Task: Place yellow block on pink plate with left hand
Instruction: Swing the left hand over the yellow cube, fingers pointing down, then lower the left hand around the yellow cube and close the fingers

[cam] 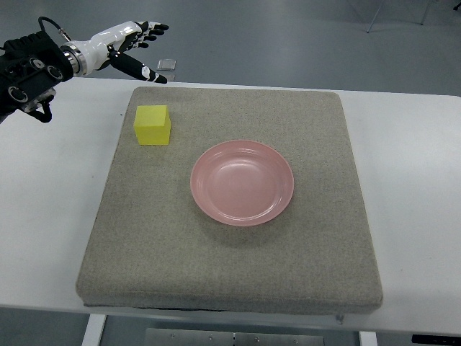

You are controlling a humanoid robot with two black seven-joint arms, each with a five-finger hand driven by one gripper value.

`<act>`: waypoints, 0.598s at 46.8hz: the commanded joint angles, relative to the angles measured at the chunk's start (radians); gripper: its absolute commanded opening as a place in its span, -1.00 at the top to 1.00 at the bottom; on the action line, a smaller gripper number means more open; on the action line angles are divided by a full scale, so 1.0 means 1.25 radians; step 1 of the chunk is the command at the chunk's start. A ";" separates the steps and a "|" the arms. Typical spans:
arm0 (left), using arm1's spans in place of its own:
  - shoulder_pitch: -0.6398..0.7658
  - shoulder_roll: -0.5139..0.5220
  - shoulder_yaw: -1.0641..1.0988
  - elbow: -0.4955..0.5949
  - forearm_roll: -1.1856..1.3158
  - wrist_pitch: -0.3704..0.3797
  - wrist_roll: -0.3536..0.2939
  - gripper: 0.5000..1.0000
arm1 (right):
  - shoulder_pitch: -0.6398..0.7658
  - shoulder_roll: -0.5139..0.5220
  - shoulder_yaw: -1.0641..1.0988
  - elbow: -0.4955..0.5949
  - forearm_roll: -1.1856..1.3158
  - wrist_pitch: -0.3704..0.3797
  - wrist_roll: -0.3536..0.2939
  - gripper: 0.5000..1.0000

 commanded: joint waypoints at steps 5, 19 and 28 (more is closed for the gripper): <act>-0.001 0.007 0.002 -0.003 0.178 -0.001 -0.006 -0.98 | 0.000 0.000 0.000 0.000 0.000 0.000 0.000 -0.69; -0.106 0.119 0.002 -0.199 0.354 -0.040 -0.011 -0.98 | 0.000 0.000 0.000 0.000 0.000 0.000 0.000 -0.69; -0.140 0.186 0.002 -0.295 0.461 -0.051 -0.010 -0.97 | 0.000 0.000 0.000 0.000 0.000 0.000 0.000 -0.69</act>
